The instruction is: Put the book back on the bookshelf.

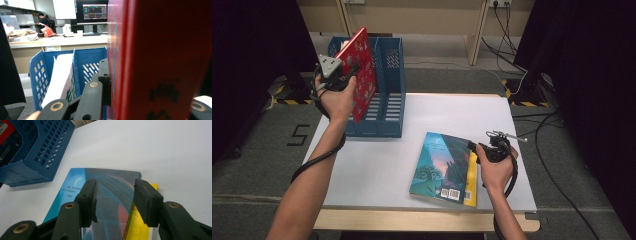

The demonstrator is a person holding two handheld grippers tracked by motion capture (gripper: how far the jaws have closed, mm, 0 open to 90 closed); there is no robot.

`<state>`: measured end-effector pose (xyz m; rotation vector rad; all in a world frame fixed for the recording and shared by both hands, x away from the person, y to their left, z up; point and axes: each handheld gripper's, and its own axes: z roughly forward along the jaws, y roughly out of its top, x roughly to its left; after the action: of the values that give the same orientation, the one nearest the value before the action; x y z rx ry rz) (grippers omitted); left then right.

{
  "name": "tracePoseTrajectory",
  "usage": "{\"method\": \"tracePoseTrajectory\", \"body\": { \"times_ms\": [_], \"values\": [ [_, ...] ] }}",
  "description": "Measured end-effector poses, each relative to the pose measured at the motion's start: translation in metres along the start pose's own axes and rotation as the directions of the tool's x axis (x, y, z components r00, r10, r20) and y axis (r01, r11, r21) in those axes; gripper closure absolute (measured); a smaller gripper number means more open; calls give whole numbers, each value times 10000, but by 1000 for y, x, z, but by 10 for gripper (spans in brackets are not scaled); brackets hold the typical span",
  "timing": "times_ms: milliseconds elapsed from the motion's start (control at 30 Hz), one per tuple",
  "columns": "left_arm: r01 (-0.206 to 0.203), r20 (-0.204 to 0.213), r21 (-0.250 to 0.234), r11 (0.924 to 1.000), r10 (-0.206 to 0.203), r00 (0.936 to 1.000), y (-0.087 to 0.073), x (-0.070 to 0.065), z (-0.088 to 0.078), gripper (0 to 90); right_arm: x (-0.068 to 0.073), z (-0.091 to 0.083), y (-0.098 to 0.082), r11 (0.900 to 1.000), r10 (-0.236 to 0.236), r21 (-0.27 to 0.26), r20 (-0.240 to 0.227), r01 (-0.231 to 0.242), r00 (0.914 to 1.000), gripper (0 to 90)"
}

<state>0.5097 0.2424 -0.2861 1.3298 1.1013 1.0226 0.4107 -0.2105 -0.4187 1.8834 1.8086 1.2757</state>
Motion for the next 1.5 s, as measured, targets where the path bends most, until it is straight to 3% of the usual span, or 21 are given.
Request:
{"method": "tracePoseTrajectory", "body": {
  "times_ms": [400, 1500],
  "values": [
    [14, -158, 263, 9997, -10, 9999, -11, -2, 19, 794, -2, 2, -2, 9999, 165, 2, -62, -165, 9998, 539],
    [23, -566, 533, 9986, 7, 9984, -20, -6, 63, 793, -15, -4, -7, 9992, 368, -124, -1, -368, 9993, 538]
  ]
}}
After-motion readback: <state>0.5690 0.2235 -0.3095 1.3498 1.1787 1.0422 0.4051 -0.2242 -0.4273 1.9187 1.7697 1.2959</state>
